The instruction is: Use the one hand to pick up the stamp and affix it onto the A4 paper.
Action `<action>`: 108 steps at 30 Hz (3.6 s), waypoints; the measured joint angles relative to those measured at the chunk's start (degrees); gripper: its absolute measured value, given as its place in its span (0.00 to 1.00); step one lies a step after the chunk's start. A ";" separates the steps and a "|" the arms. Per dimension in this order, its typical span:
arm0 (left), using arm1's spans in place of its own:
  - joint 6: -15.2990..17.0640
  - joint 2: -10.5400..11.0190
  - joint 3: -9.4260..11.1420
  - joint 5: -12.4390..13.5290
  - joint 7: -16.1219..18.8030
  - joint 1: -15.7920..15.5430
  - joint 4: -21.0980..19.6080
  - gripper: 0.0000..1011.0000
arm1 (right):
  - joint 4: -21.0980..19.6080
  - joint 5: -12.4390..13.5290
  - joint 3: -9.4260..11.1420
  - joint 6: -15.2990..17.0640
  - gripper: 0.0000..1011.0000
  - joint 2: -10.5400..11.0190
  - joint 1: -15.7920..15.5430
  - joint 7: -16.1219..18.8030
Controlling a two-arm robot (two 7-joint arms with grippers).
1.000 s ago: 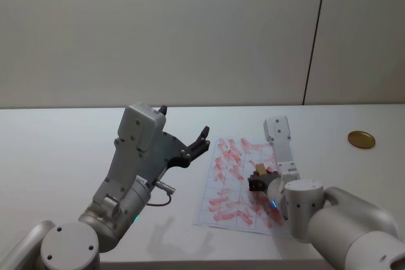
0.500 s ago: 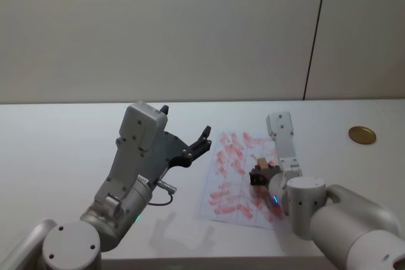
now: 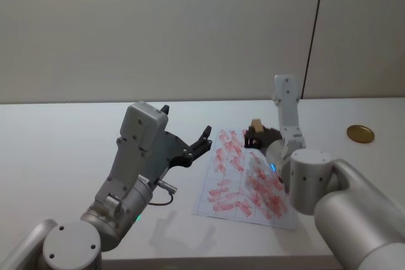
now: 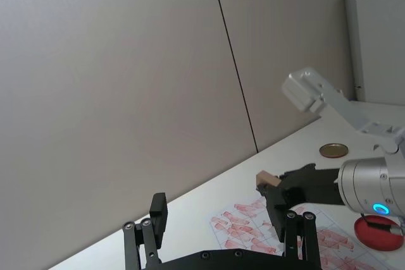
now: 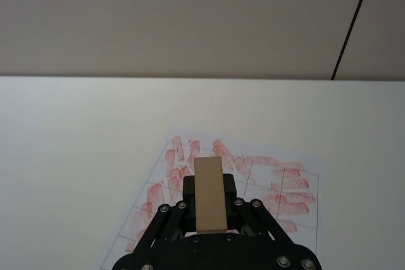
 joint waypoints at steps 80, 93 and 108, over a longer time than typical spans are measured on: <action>0.00 0.00 0.00 0.00 0.00 0.00 0.00 0.98 | -29.09 -6.07 4.92 16.26 0.93 8.56 -20.38 1.16; 0.00 0.00 0.00 0.00 0.00 0.00 0.00 0.98 | -38.73 -5.76 5.82 11.63 0.99 10.05 -24.82 1.10; 0.00 0.00 0.00 0.00 0.00 0.00 0.00 0.98 | -47.94 -5.76 7.27 3.72 0.99 12.63 -30.65 2.75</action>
